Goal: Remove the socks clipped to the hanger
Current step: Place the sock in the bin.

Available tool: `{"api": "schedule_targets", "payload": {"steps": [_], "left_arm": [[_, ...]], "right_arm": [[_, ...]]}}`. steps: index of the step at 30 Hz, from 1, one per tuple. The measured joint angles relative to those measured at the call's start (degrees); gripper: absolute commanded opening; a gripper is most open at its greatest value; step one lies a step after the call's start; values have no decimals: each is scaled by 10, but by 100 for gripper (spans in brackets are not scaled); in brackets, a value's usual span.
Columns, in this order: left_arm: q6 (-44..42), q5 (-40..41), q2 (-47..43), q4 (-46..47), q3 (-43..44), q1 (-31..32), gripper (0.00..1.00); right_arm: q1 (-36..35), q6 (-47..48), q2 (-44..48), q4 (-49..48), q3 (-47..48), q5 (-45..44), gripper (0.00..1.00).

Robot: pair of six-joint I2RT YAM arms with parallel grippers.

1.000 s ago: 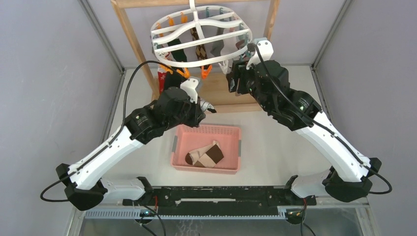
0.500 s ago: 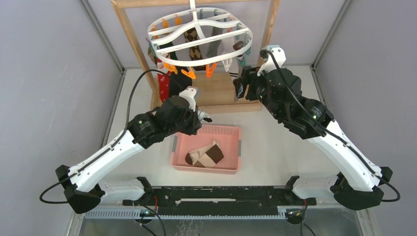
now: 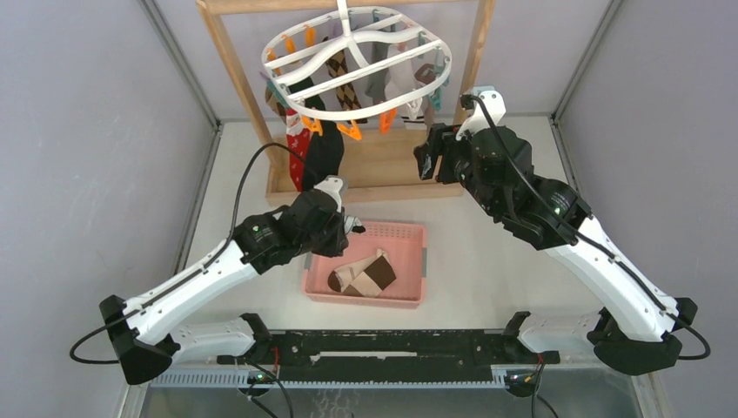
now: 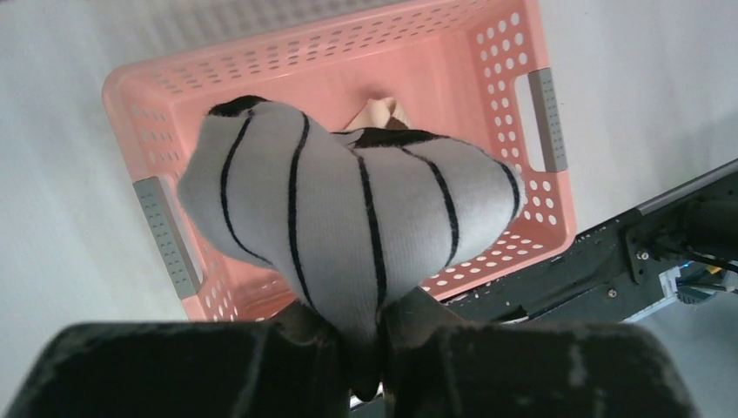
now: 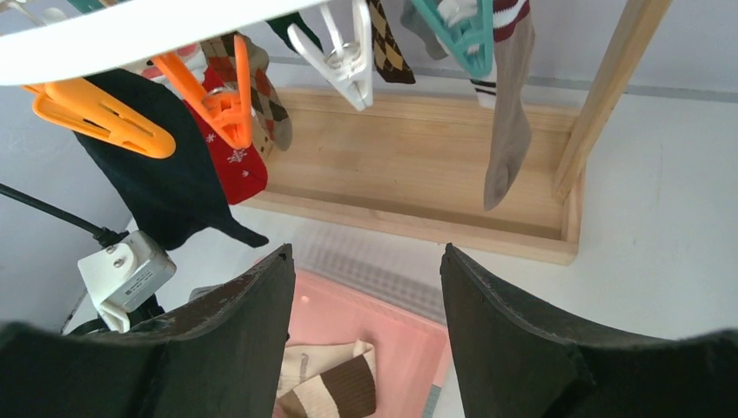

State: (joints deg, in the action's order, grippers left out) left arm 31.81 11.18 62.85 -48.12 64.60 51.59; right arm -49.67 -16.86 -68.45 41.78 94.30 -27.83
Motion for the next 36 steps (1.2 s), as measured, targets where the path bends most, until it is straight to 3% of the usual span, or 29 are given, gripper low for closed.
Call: {"api": "schedule_targets", "payload": {"steps": [4,6,17,21,36], "left_arm": [[15,6,0,-2,-17,0,43],[22,7,1,-4,-20,0,49],[43,8,40,-10,-18,0,66],[45,14,56,-31,5,0,97],[59,15,65,-35,132,0,100]], "right_arm": [[-1,-2,5,5,-6,3,70],[-2,-2,6,8,-6,5,70],[-2,-2,6,14,-6,20,70],[-2,-3,6,20,-6,31,71],[-4,-41,-75,98,95,97,71]]}}
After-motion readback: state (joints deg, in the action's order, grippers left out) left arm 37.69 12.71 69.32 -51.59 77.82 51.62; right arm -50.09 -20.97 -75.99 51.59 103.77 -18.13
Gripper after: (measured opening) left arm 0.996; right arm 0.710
